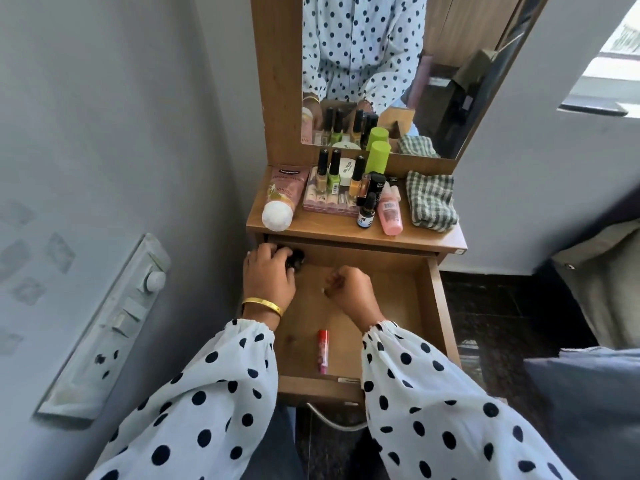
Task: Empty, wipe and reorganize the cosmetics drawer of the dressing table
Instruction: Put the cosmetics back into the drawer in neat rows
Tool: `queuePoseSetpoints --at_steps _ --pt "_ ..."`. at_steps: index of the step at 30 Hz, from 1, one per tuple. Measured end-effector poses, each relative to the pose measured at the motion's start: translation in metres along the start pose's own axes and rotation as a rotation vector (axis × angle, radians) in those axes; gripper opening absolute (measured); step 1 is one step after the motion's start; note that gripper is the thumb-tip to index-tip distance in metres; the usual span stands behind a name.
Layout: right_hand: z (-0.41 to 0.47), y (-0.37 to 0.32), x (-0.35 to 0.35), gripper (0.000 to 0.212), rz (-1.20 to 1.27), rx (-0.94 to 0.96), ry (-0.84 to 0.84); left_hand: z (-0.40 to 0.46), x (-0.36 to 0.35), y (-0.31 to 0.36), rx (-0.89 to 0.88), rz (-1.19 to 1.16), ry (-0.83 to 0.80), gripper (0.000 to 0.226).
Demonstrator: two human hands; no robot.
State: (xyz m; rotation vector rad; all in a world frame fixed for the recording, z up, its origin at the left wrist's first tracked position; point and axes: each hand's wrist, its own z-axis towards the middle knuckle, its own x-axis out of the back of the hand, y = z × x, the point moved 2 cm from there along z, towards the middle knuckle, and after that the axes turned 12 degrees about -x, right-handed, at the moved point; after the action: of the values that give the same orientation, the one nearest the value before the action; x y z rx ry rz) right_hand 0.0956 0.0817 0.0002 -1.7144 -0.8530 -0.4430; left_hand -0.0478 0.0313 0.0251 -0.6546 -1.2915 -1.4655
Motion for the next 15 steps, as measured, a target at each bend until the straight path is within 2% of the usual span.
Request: queuePoseSetpoints --at_steps 4,9,15 --pt "-0.017 0.018 -0.004 0.021 -0.167 -0.1 -0.154 -0.015 0.001 0.014 -0.017 -0.188 0.012 0.031" --pt "-0.036 0.02 -0.021 0.039 -0.295 -0.142 -0.288 -0.029 -0.001 0.027 0.063 -0.339 -0.061 0.027" --pt "-0.043 0.019 -0.033 0.04 -0.521 -0.011 -0.288 -0.042 -0.015 0.023 0.256 -0.582 -0.127 0.017"
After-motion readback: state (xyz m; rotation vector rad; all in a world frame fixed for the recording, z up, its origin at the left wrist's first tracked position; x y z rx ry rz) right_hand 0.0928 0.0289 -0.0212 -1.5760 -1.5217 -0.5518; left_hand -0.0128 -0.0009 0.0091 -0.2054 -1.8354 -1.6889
